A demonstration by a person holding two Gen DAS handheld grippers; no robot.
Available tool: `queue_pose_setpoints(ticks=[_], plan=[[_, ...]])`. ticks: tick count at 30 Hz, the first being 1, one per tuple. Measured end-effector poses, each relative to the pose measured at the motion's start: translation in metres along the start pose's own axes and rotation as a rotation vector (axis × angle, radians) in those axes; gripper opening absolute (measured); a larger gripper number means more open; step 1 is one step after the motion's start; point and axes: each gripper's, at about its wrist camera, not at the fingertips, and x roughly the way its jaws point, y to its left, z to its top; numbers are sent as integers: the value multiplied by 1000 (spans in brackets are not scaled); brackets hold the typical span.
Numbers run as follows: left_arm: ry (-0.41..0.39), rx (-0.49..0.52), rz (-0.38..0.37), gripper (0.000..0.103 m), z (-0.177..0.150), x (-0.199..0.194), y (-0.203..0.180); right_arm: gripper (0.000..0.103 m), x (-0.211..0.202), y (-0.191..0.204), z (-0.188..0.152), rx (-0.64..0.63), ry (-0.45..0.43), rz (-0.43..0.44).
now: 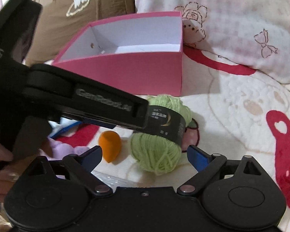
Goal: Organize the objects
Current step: 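Move the left tool to the green yarn ball and close around it, then lift the yarn ball with the left tool and carry it into the pink box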
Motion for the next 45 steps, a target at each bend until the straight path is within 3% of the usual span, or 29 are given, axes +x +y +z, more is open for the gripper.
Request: queue_pose_setpoints(ticks=[2,9,17,20,23,31,37,42,45], plan=[[8,-13,20,67,-2,3,8,95,3,3,0,-15,-3,30],[-20,-19,-25,66,0,4,24,95,12,11,-7,-85,-40,-43],[8,-43,-163,37,-5,13,22,94,20,-8,-12,-10,-56,-10],[-4,-40,-177,34,-6,13,18,88,29,-13,-13,26,-43,13],[-2,-60,-169,34,-7,16,20,77,39,-18,-14,42,-20,2],[0,-90,-196,35,-7,22,24,70,42,-24,-24,102,-44,10],[7,-176,-287,34,-7,30,35,66,39,-13,-16,60,-48,-31],[-5,-98,-260,35,-11,23,17,63,33,-12,-19,58,-84,-29],[3,-104,-245,35,-12,20,12,63,30,-7,-19,45,-95,-41]])
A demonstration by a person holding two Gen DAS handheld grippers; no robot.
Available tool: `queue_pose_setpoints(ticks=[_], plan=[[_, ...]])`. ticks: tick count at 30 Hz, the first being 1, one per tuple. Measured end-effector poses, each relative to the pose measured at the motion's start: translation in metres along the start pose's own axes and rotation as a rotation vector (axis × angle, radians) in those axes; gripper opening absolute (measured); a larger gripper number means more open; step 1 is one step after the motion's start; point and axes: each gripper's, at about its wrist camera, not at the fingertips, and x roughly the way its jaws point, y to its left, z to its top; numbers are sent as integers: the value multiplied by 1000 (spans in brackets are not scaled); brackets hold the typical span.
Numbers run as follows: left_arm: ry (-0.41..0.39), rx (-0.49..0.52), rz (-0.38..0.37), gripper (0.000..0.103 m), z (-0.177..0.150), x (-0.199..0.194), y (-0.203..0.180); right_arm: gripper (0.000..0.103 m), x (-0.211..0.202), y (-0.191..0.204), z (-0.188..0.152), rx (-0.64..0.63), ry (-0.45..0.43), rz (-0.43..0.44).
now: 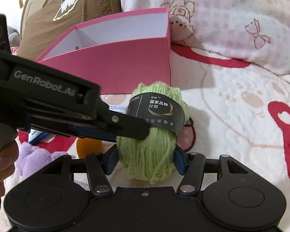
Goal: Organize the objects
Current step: 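Lift the yarn ball with the left tool and carry it into the pink box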
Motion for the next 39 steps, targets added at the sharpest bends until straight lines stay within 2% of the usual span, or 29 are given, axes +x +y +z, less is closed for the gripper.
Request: queue_pose_setpoints(ticks=[8,12,16,25,27,29,32,39], plan=[[-7,56,26,35,-2,-10,-20,60,-14,4,0,-5,-30,-20],[-16,69,83,35,1,-29,-27,60,-18,6,4,2,-39,3],[-53,67,92,35,6,-54,-28,60,-23,25,11,-50,-66,9],[-94,92,121,35,10,-100,-40,60,-46,46,26,-58,-127,65],[-87,106,137,35,8,-107,-43,60,-49,49,30,-45,-118,73],[-90,106,152,35,7,-115,-44,60,-51,54,35,-18,-74,77],[-104,78,135,35,12,-126,-38,60,-54,64,44,4,-32,97],[-154,84,143,36,40,-141,-48,60,-59,81,70,-110,-91,68]])
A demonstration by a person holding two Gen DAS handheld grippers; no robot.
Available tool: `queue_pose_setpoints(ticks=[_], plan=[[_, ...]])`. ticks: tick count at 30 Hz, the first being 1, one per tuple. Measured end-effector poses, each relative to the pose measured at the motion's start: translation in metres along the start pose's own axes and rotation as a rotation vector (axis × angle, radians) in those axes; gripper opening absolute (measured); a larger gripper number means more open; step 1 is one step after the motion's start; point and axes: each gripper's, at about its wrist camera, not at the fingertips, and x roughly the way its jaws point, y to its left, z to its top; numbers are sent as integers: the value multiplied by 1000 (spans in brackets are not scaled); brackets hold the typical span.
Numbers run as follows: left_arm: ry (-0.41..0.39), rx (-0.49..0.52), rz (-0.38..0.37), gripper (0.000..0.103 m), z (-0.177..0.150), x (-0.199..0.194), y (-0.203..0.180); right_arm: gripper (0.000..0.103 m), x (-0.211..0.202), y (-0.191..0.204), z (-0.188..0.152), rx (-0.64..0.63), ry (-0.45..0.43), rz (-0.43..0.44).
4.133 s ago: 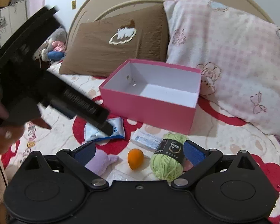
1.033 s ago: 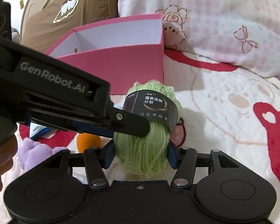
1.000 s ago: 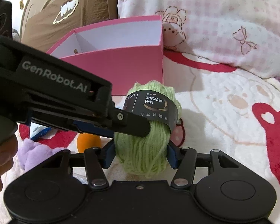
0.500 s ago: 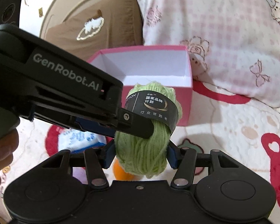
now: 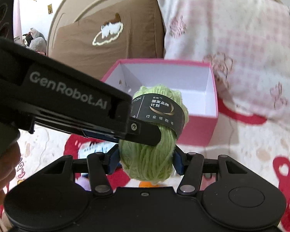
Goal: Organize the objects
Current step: 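Lift the yarn ball with the left tool and carry it into the pink box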
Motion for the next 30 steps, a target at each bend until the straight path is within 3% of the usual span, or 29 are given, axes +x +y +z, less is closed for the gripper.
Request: queue_pose_setpoints(ticks=[5,8,12,18,26,30], plan=[[-20,7,17,36,34,1,-3,60,5,-9,29,15,-35,3],[-30,-7,16,36,49,3,2,60,12,-21,49,55,-18,52],[-8,-39,17,36,68,17,13,60,31,-24,68,12,9,60],[4,63,98,37,95,58,12,59,65,-34,94,-22,51,34],[34,-13,50,37,128,113,42,59,116,-70,113,56,110,49],[64,-64,31,37,136,133,58,59,138,-83,109,83,91,56]])
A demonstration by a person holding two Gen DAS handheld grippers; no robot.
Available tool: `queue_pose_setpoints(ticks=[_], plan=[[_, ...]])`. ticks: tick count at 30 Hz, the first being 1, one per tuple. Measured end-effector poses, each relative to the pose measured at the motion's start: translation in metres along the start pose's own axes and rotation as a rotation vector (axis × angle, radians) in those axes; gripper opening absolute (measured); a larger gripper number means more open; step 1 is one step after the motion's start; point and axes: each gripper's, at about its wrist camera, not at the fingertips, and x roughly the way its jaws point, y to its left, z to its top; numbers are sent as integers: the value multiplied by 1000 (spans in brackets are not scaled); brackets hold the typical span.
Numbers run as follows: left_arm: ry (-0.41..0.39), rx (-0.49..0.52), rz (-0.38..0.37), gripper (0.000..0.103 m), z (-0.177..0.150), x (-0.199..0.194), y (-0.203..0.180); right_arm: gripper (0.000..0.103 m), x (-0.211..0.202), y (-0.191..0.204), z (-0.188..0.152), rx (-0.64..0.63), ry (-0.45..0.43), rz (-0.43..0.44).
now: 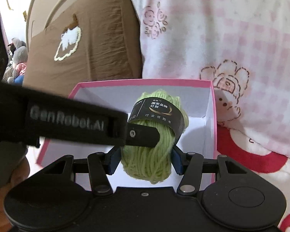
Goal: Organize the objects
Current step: 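Lift the yarn ball with the left tool and carry it into the pink box, then lower the yarn ball into the box and open the left tool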
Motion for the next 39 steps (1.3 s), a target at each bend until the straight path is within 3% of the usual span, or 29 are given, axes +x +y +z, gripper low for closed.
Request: queue_pose_setpoints(ticks=[10,15,19,22,25,29,33,36,39], plan=[[4,8,-21,37,5,28,15,59,25,1,-12,-57,-53,-67],[45,38,13,38,9,45,16,58,36,5,-14,-102,-54,-109],[58,-18,-17,28,7,54,16,43,27,13,-14,-147,-123,-151],[80,-35,-10,30,4,65,14,42,30,14,-11,-184,-100,-175],[108,-25,-23,30,0,69,12,43,29,0,-11,-140,-58,-139],[50,70,84,29,-3,60,2,42,16,-6,-22,-171,-50,-120],[69,93,110,29,-3,59,5,43,0,-11,-31,-184,-62,-79],[91,77,111,29,-3,62,9,43,-5,-13,-36,-228,-50,-91],[132,30,66,36,-3,65,14,40,-5,-11,-31,-254,-17,-77]])
